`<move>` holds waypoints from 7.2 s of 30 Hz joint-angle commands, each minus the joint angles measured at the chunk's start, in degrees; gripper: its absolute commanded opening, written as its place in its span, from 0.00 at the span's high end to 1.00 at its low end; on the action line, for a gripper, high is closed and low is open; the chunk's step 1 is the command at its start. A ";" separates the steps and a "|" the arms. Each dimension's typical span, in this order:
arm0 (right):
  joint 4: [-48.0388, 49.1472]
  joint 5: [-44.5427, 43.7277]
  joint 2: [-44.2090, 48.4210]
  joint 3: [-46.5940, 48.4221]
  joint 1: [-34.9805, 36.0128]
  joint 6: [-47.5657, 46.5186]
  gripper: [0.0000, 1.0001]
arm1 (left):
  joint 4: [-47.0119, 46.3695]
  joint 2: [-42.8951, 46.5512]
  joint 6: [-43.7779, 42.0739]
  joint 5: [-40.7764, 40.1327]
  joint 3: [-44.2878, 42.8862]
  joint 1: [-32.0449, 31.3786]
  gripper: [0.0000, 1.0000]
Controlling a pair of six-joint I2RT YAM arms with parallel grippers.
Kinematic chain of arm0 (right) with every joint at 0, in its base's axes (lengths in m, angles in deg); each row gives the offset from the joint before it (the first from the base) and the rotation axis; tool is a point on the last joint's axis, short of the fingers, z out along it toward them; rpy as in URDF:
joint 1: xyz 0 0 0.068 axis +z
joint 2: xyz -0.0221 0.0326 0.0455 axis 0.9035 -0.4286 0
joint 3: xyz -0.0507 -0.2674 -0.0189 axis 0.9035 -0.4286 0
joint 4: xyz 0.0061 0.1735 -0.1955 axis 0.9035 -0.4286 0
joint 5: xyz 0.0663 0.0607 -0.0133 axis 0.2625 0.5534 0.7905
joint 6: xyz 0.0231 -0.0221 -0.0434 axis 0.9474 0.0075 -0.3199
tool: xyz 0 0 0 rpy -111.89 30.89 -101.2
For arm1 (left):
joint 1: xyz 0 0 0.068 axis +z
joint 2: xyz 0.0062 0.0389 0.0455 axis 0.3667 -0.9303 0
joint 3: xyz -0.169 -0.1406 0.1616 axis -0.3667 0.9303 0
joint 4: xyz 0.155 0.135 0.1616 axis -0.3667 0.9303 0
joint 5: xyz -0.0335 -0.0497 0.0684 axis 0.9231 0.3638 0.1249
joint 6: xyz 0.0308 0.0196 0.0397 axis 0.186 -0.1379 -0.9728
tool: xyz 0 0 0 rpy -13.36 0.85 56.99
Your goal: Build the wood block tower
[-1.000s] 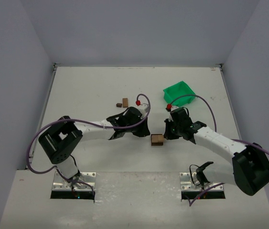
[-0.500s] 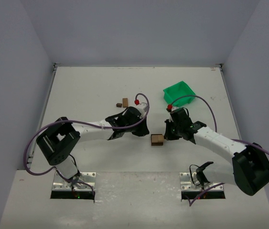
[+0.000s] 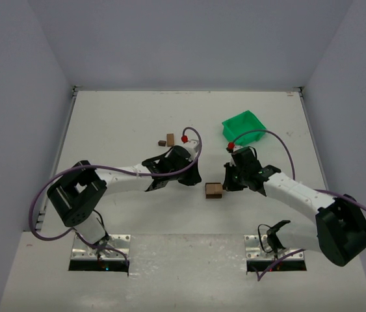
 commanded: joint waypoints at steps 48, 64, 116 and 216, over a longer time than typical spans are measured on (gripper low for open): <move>-10.32 -25.29 -59.80 79.25 11.71 1.23 0.01 | 16.59 37.61 6.71 -21.04 9.95 30.39 0.00; -7.05 -31.91 -72.24 85.37 11.97 0.12 0.21 | 12.98 40.04 6.22 -16.81 12.76 30.39 0.00; -30.64 32.01 -14.19 36.86 2.20 -95.20 0.90 | 8.55 35.85 3.17 -18.59 12.41 30.39 0.00; -9.29 24.60 -4.30 9.74 1.73 -80.83 0.70 | 9.11 29.01 2.31 -22.26 9.07 30.39 0.00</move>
